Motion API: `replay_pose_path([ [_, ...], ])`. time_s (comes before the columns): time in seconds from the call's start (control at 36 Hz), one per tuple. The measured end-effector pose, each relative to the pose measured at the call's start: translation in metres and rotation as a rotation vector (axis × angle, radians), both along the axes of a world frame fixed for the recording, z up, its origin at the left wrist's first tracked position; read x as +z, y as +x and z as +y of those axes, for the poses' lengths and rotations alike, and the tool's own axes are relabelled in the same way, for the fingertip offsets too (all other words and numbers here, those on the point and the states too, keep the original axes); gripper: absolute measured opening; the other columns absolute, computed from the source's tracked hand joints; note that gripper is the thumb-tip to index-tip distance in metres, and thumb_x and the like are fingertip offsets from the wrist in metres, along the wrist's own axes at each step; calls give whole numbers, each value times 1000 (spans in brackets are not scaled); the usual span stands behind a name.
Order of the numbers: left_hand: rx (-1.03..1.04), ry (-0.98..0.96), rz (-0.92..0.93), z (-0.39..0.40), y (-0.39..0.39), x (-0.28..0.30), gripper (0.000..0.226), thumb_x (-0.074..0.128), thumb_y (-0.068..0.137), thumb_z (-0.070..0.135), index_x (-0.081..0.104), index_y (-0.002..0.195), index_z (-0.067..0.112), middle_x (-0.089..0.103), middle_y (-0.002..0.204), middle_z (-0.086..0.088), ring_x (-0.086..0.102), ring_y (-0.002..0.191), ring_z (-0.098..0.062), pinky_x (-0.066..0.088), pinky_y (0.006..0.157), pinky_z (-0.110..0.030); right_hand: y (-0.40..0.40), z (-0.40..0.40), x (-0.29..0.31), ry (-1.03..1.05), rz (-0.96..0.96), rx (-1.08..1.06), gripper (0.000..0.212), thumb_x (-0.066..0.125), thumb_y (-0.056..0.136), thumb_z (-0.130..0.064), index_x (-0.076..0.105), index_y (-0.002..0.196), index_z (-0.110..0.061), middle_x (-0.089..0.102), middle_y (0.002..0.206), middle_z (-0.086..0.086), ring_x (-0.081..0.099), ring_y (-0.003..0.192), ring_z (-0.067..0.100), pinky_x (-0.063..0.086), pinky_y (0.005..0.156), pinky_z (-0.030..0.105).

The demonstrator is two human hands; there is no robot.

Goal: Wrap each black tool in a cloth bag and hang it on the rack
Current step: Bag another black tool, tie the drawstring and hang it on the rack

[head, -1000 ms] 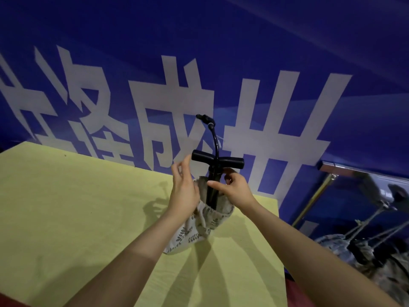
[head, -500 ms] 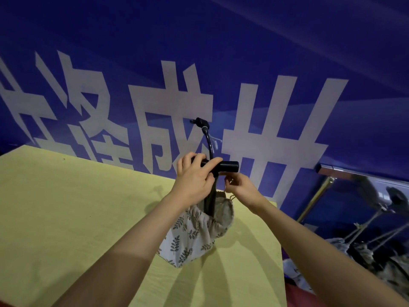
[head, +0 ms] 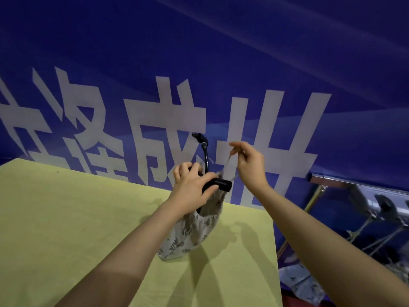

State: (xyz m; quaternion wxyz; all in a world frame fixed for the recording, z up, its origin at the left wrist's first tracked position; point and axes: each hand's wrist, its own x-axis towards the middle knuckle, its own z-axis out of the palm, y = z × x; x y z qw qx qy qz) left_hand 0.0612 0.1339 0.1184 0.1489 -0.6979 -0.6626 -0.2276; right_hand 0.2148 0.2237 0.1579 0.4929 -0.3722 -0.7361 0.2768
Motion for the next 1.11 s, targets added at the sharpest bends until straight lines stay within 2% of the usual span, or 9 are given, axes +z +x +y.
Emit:
replay_pose_path([
  [0.17,11,-68,84,2,-3,-3,36,38,86,54,61,103,32,52,99,-4,43,103,-33,18,89,-40,-8,1,44,214,-119,13,36,39,94,7,54,124,-7,62,99,7,52,72,6,43,68,18],
  [0.36,4,-64,46,3,-3,1,50,31,82,61,61,98,25,49,104,-5,38,109,-31,15,94,-41,-12,-3,60,302,-235,-54,27,39,93,3,54,113,-6,59,97,6,58,85,23,53,75,43],
  [0.44,23,-8,-43,5,0,2,55,29,83,64,62,85,20,45,99,-2,37,103,-26,16,93,-37,-13,-4,67,257,-183,-65,26,43,96,-6,50,121,-9,61,107,6,57,83,17,52,77,38],
  [0.5,50,12,-82,5,3,3,55,29,85,61,61,81,17,45,99,-2,42,103,-27,14,97,-38,-15,-5,71,202,-83,-73,15,46,98,-17,55,107,-9,62,90,6,56,72,19,51,71,41],
  [0.61,74,23,-199,4,8,7,34,51,90,47,57,99,15,44,109,-4,40,107,-27,11,109,-42,-23,-9,76,36,52,-70,57,51,92,-46,53,66,4,52,56,16,48,54,27,50,57,46],
  [0.67,86,21,-246,4,11,12,34,55,89,43,51,114,20,42,113,-2,40,111,-24,11,110,-40,-26,-12,79,-80,142,-46,61,54,88,-54,45,54,-3,43,48,9,45,51,23,51,55,46],
  [0.78,111,-9,-231,6,13,18,47,55,85,45,41,128,28,44,115,1,44,113,-21,15,104,-36,-32,-17,86,-147,223,-18,59,57,90,-47,30,46,-19,28,43,-5,27,43,13,33,54,34],
  [0.94,120,12,-253,-4,23,16,53,55,82,44,36,129,29,52,112,4,39,109,-21,15,89,-32,-38,-28,96,-75,272,1,59,57,92,-38,28,44,-20,25,41,-6,21,39,7,30,54,29],
  [1.11,155,28,-297,-10,29,11,58,50,85,55,33,132,24,52,115,1,36,113,-21,13,95,-33,-39,-41,95,77,200,21,59,56,94,-32,30,42,-21,25,35,-11,23,36,8,28,50,28],
])
